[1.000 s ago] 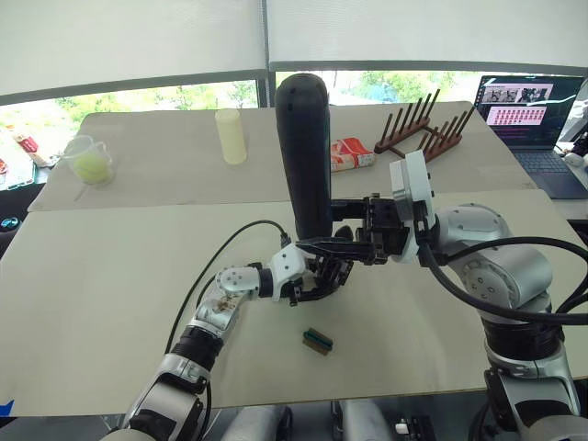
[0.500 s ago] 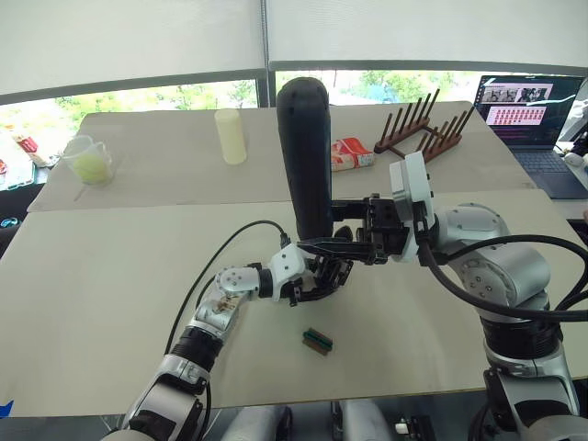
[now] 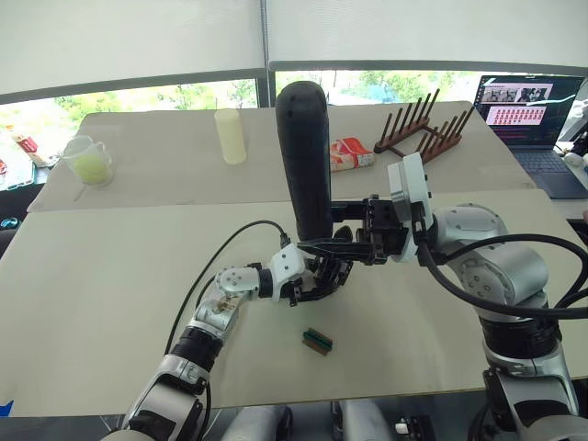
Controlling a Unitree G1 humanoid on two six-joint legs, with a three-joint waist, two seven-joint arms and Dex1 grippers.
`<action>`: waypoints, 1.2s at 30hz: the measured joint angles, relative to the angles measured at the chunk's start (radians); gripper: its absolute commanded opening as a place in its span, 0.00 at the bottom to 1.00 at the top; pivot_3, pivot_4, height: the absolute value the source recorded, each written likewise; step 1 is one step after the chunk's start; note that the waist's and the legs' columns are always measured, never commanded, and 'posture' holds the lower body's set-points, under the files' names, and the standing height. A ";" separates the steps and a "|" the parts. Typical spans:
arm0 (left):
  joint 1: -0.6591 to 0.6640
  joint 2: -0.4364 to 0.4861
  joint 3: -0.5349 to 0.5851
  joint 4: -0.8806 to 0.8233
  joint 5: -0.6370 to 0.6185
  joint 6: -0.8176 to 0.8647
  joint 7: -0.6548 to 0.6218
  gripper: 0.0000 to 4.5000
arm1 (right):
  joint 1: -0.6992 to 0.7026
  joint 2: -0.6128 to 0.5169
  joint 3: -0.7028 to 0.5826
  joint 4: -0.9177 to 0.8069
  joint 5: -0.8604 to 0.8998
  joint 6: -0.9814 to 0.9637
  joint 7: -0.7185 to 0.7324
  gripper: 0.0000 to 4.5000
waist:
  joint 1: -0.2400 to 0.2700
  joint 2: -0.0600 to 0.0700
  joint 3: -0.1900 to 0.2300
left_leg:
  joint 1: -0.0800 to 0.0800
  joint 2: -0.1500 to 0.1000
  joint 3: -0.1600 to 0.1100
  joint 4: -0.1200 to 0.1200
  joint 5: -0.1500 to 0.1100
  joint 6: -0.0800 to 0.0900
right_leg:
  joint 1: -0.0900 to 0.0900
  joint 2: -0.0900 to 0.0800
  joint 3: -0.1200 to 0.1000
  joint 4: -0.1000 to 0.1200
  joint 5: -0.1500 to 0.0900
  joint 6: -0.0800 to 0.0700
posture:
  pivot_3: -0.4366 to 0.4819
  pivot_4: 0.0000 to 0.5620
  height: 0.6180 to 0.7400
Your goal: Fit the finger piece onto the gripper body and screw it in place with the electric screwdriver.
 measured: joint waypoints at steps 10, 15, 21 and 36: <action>0.002 0.001 0.000 -0.003 0.000 0.001 0.000 0.51 | 0.000 0.009 0.001 0.005 -0.004 -0.006 0.003 0.42 | 0.000 0.000 0.000 | 0.000 0.000 0.000 0.000 0.000 0.000 | 0.000 0.000 0.000 0.000 0.000 0.000 | 0.48 0.27 1.00; 0.002 0.001 0.000 -0.003 0.000 0.001 0.000 0.51 | -0.001 0.009 0.001 0.005 -0.004 -0.006 0.005 0.42 | -0.001 0.000 0.000 | 0.000 0.000 0.000 0.000 0.000 0.000 | 0.000 0.000 0.000 0.000 0.000 0.000 | 0.48 0.27 1.00; 0.002 0.001 0.000 -0.003 0.000 0.001 0.000 0.51 | -0.003 0.009 0.001 0.005 -0.005 -0.006 0.008 0.42 | -0.001 0.000 0.000 | 0.000 0.000 0.000 0.000 0.000 0.000 | 0.000 0.000 0.000 0.000 0.000 0.000 | 0.48 0.27 1.00; 0.002 0.001 0.000 -0.003 0.000 0.001 0.000 0.51 | -0.030 0.009 0.003 0.005 -0.007 -0.006 0.011 0.42 | -0.001 0.000 0.000 | 0.000 0.000 0.000 0.000 0.000 0.000 | 0.000 0.000 0.000 0.000 0.000 0.000 | 0.48 0.27 1.00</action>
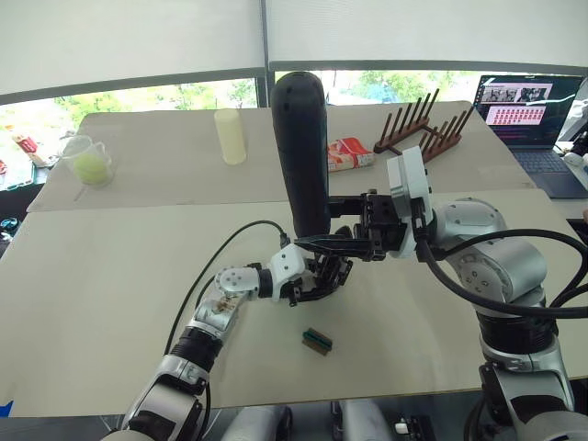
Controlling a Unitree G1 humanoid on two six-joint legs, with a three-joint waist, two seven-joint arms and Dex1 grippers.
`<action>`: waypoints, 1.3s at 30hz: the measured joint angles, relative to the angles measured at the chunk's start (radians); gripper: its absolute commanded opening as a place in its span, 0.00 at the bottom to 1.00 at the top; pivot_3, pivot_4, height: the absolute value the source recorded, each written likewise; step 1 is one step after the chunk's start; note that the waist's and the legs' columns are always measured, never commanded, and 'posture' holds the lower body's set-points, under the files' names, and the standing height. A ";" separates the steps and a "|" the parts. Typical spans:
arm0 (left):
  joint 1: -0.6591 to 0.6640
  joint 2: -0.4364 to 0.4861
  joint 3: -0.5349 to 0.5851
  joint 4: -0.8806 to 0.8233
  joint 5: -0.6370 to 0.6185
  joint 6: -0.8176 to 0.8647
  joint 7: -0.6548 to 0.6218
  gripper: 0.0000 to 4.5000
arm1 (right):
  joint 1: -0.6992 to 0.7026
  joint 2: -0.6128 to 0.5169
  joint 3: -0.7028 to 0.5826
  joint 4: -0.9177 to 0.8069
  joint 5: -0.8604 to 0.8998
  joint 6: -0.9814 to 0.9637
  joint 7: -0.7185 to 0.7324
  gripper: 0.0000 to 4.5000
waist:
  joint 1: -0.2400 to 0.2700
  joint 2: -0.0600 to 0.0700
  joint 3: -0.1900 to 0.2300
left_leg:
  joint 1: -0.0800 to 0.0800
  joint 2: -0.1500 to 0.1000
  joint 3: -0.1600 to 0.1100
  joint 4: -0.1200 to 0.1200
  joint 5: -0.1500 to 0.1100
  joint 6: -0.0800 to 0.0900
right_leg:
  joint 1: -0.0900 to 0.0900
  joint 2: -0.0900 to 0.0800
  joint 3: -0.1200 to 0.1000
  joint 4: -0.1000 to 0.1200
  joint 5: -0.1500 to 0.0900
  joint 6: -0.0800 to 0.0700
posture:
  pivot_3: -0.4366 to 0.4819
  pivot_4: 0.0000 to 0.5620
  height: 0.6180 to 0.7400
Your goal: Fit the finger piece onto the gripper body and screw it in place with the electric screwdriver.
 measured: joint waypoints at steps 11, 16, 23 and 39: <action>0.001 0.001 0.000 -0.002 0.000 0.000 0.001 0.51 | 0.003 0.000 0.022 0.001 -0.020 -0.014 0.015 0.42 | 0.000 0.000 0.000 | 0.000 0.000 0.000 0.000 0.000 0.000 | 0.000 0.000 0.000 0.000 0.000 0.000 | 0.48 0.27 1.00; 0.004 0.001 0.000 -0.008 0.000 0.007 0.003 0.51 | 0.016 0.000 0.027 0.003 -0.023 -0.035 0.018 0.42 | 0.000 0.000 0.000 | 0.000 0.000 0.000 0.000 0.000 0.000 | 0.000 0.000 0.000 0.000 0.000 0.000 | 0.48 0.27 1.00; 0.004 0.001 0.000 -0.013 0.000 0.017 0.003 0.51 | 0.021 -0.004 0.028 0.005 -0.025 -0.052 0.021 0.42 | 0.000 0.000 0.000 | 0.000 0.000 0.000 0.000 0.000 0.000 | 0.000 0.000 0.000 0.000 0.000 0.000 | 0.48 0.27 1.00; 0.004 0.001 0.000 -0.013 0.000 0.018 0.002 0.51 | -0.001 -0.032 0.028 0.004 -0.013 -0.037 0.019 0.42 | 0.000 0.000 0.000 | 0.000 0.000 0.000 0.000 0.000 0.000 | 0.000 0.000 0.000 0.000 0.000 0.000 | 0.48 0.27 1.00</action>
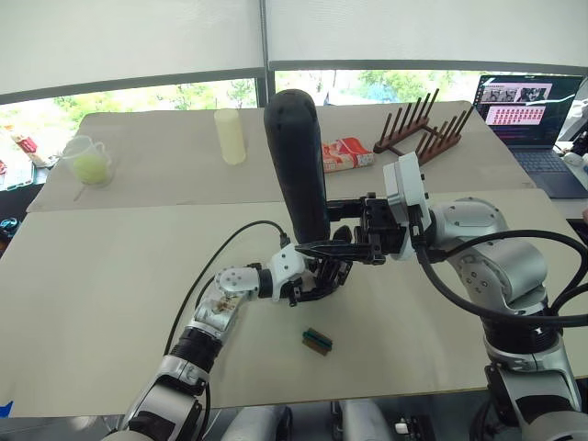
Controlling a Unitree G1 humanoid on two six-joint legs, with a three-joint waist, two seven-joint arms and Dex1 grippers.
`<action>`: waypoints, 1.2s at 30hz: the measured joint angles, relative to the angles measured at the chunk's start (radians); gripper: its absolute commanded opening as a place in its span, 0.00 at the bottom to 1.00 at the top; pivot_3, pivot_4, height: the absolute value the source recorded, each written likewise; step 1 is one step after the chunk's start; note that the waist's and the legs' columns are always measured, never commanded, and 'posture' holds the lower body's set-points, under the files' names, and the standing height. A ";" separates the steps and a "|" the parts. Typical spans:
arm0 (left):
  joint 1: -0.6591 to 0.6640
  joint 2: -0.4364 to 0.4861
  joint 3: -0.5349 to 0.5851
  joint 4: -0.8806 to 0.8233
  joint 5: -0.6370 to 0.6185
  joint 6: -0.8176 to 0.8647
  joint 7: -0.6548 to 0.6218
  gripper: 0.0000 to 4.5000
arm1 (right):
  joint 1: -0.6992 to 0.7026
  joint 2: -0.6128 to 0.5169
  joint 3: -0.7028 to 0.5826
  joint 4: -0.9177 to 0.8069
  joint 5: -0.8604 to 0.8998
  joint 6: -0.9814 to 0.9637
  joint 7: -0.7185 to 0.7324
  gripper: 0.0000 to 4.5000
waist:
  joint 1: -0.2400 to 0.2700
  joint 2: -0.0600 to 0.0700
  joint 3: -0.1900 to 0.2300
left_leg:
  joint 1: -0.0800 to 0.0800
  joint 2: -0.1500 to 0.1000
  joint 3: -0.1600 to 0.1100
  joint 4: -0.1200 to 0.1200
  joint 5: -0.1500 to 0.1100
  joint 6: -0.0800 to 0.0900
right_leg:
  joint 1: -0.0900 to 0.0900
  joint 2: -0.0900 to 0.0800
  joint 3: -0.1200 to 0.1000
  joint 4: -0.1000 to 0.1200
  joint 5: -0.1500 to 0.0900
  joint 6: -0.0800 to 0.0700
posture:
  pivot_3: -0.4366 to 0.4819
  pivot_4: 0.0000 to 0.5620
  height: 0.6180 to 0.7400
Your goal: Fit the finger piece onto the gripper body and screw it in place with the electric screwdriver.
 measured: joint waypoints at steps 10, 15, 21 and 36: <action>0.000 0.000 0.000 0.000 0.000 0.000 0.000 0.51 | 0.001 0.000 0.001 0.005 -0.001 0.000 0.000 0.42 | 0.000 0.000 0.000 | 0.000 0.000 0.000 0.000 0.000 0.000 | 0.000 0.000 0.000 0.000 0.000 0.000 | 0.48 0.27 1.00; 0.000 0.000 0.000 0.000 0.000 0.001 0.001 0.51 | 0.002 0.003 0.004 0.012 -0.003 -0.001 0.000 0.42 | 0.000 0.000 0.000 | 0.000 0.000 0.000 0.000 0.000 0.000 | 0.000 0.000 0.000 0.000 0.000 0.000 | 0.48 0.27 1.00; 0.000 0.000 0.000 -0.001 0.000 0.002 0.001 0.51 | 0.006 0.003 0.004 0.012 -0.002 -0.003 0.000 0.42 | 0.000 0.000 0.000 | 0.000 0.000 0.000 0.000 0.000 0.000 | 0.000 0.000 0.000 0.000 0.000 0.000 | 0.48 0.27 1.00; 0.000 0.000 -0.002 -0.001 0.000 0.002 0.000 0.51 | 0.032 0.002 0.006 0.007 -0.003 -0.012 -0.001 0.42 | 0.000 0.000 0.000 | 0.000 0.000 0.000 0.000 0.000 0.000 | 0.000 0.000 0.000 0.000 0.000 0.000 | 0.48 0.27 1.00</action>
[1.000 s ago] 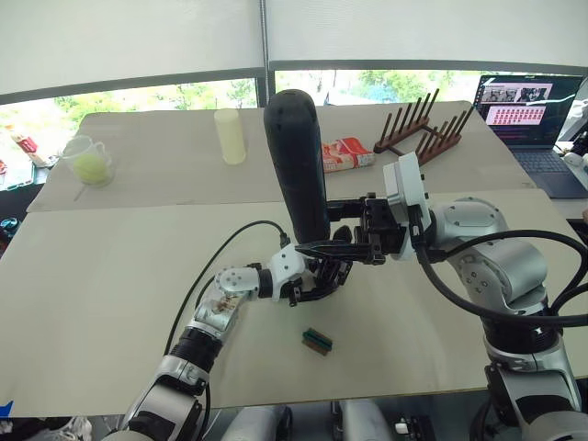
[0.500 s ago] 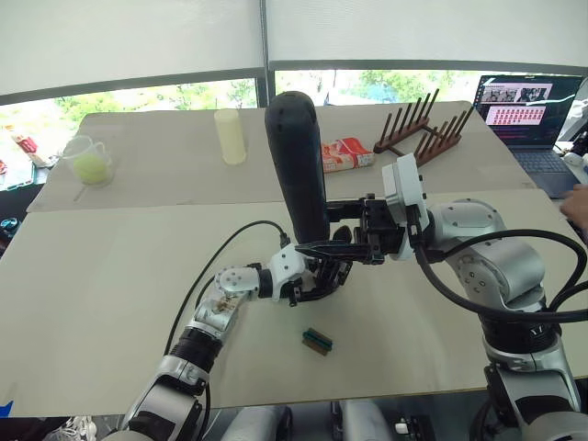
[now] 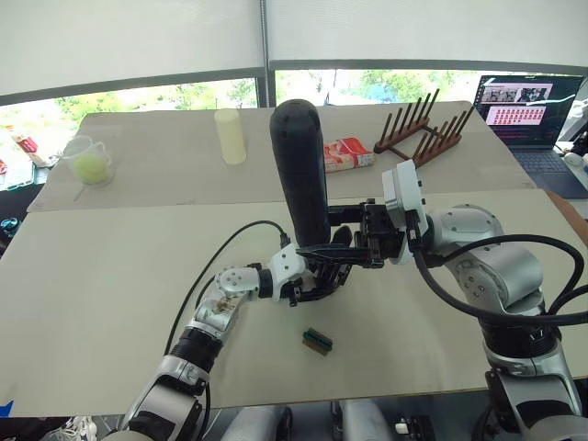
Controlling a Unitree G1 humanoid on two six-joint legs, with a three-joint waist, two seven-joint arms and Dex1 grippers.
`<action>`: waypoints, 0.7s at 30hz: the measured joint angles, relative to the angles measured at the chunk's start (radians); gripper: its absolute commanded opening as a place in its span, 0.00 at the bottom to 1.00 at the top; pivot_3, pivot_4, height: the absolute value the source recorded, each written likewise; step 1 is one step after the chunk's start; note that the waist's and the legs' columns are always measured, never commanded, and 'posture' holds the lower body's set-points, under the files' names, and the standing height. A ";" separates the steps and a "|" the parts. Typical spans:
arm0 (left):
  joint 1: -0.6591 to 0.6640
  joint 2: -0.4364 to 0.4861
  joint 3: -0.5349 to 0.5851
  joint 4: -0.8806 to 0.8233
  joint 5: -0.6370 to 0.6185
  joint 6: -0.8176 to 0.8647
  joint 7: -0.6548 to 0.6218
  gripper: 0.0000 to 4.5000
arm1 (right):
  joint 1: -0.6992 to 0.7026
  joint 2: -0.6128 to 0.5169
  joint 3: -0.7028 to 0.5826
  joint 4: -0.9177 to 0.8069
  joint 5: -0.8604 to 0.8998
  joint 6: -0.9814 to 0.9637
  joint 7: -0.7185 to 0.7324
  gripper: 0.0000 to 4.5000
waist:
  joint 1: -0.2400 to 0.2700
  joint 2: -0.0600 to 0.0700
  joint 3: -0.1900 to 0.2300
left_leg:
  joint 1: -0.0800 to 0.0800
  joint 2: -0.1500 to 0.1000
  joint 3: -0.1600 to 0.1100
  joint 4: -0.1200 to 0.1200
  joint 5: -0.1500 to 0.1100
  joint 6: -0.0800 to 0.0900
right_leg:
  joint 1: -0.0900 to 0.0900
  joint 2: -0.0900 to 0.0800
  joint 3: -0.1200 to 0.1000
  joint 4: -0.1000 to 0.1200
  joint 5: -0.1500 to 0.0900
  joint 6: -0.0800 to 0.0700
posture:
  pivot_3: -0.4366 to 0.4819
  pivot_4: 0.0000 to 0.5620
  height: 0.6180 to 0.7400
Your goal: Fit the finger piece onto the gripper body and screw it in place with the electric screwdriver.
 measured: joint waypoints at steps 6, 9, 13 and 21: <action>0.000 0.000 0.000 0.000 0.000 0.000 0.000 0.51 | 0.004 0.013 0.002 0.003 -0.010 -0.008 -0.004 0.42 | 0.000 0.000 0.000 | 0.000 0.000 0.000 0.000 0.000 0.000 | 0.000 0.000 0.000 0.000 0.000 0.000 | 0.48 0.27 1.00; 0.000 0.000 0.000 0.000 0.000 0.000 0.000 0.51 | 0.007 0.020 0.000 0.010 -0.006 -0.008 -0.009 0.42 | 0.000 0.000 0.000 | 0.000 0.000 0.000 0.000 0.000 0.000 | 0.000 0.000 0.000 0.000 0.000 0.000 | 0.48 0.27 1.00; 0.000 0.001 -0.001 0.000 0.000 0.000 0.000 0.51 | 0.020 0.022 -0.012 0.024 0.003 -0.011 -0.010 0.42 | 0.000 0.000 0.000 | 0.000 0.000 0.000 0.000 0.000 0.000 | 0.000 0.000 0.000 0.000 0.000 0.000 | 0.48 0.27 1.00; -0.001 0.004 -0.002 0.000 0.000 0.000 -0.001 0.51 | 0.049 0.025 -0.045 0.041 0.039 -0.001 -0.032 0.42 | 0.000 0.000 0.000 | 0.001 0.000 0.000 0.000 0.000 0.000 | 0.001 0.000 0.000 0.000 0.000 0.000 | 0.48 0.27 1.00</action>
